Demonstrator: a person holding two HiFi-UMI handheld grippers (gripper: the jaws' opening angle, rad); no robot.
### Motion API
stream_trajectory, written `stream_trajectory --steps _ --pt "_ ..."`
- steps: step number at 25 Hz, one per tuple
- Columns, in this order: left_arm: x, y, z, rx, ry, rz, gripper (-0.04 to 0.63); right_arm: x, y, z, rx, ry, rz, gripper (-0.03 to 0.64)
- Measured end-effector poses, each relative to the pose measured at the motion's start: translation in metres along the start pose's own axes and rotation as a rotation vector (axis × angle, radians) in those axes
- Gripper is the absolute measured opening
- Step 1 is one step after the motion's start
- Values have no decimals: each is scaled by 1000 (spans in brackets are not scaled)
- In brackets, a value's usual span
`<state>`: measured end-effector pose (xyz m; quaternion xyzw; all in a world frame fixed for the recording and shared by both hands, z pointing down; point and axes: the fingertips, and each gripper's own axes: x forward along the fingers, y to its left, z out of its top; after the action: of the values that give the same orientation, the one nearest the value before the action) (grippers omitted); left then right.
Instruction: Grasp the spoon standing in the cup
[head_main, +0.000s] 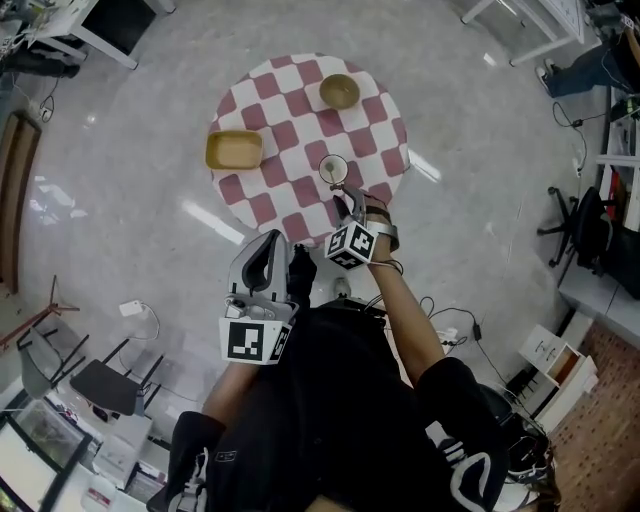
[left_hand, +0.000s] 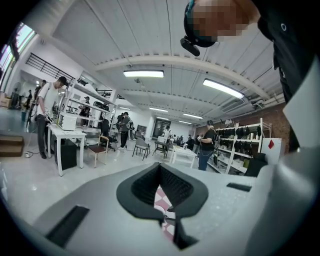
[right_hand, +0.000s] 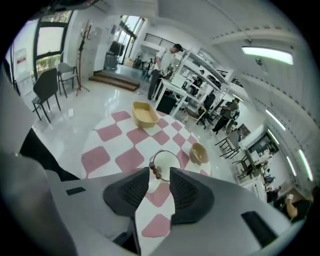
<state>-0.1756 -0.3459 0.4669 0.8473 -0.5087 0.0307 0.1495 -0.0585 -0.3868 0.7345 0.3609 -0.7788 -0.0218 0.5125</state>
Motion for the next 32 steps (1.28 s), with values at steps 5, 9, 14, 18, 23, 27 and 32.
stream_trajectory --steps 5,9,14,18,23,27,32 --pt "12 9 -2 4 16 -6 5 29 6 -6 -77 46 39 144" --pt "13 16 -6 -2 31 4 5 41 11 -9 -62 53 65 137" --pt "8 14 -9 3 26 14 5 43 8 -10 -48 33 35 69" --pt "-3 9 -12 4 22 22 5 29 5 -5 -32 -6 13 67" --pt "-18 -9 -10 16 4 24 5 -5 -4 0 31 -83 -39 66" --pt "-30 -32 -10 29 -13 17 5 -52 -19 7 155 -187 -88 66" --pt "-54 -79 -8 78 -58 2 5 -135 -26 -4 408 -352 -96 65"
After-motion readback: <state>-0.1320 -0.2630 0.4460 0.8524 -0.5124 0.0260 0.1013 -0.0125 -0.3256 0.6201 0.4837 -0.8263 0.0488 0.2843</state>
